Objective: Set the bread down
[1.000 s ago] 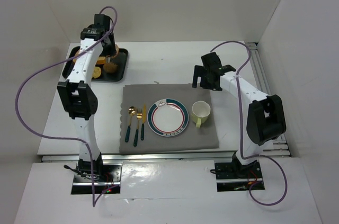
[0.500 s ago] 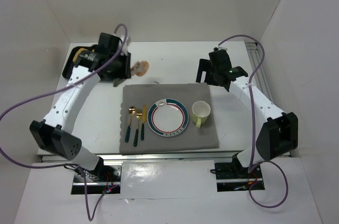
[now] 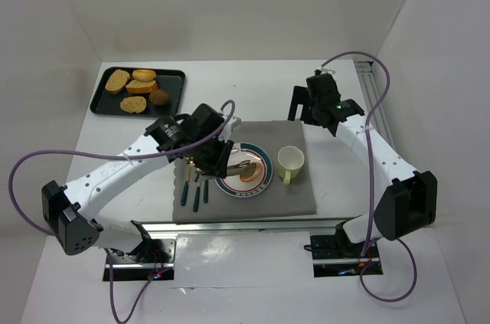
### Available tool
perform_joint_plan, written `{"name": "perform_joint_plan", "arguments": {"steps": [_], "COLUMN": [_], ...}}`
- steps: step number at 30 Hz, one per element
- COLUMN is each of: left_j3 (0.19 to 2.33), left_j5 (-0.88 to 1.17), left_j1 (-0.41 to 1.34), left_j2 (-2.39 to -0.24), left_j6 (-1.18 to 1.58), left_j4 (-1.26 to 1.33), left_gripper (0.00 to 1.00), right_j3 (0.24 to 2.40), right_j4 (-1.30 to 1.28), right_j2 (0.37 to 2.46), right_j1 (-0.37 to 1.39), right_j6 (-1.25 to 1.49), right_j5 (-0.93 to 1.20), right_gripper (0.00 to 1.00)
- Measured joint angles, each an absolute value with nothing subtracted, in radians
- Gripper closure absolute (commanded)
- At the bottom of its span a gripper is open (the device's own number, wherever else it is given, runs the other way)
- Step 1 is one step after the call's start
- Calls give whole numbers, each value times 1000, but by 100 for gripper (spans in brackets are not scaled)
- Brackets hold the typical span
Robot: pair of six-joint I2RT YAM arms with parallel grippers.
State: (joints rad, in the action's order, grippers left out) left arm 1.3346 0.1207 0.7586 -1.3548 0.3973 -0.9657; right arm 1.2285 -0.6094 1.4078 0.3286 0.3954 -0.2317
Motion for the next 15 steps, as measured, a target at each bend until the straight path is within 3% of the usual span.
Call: {"name": "perform_joint_plan", "arguments": {"steps": [2, 4, 11, 15], "left_j3": [1336, 1360, 1507, 1561], "left_j5": [113, 97, 30, 10], "left_j1": [786, 807, 817, 793], "left_j2": [-1363, -1386, -1431, -1431], "left_j6": [409, 421, 416, 398], "left_j4": [-963, -974, -1038, -1068], "left_gripper": [48, 42, 42, 48], "right_j3": [1225, 1221, 1219, 1218], "right_j4": [-608, -611, -612, -612], "right_j2": [1407, 1407, 1407, 1407], "right_j1": [329, 328, 328, 328], "right_j6": [395, 395, 395, 395], "right_j5": [-231, -231, -228, -223], "right_gripper": [0, 0, 0, 0]}}
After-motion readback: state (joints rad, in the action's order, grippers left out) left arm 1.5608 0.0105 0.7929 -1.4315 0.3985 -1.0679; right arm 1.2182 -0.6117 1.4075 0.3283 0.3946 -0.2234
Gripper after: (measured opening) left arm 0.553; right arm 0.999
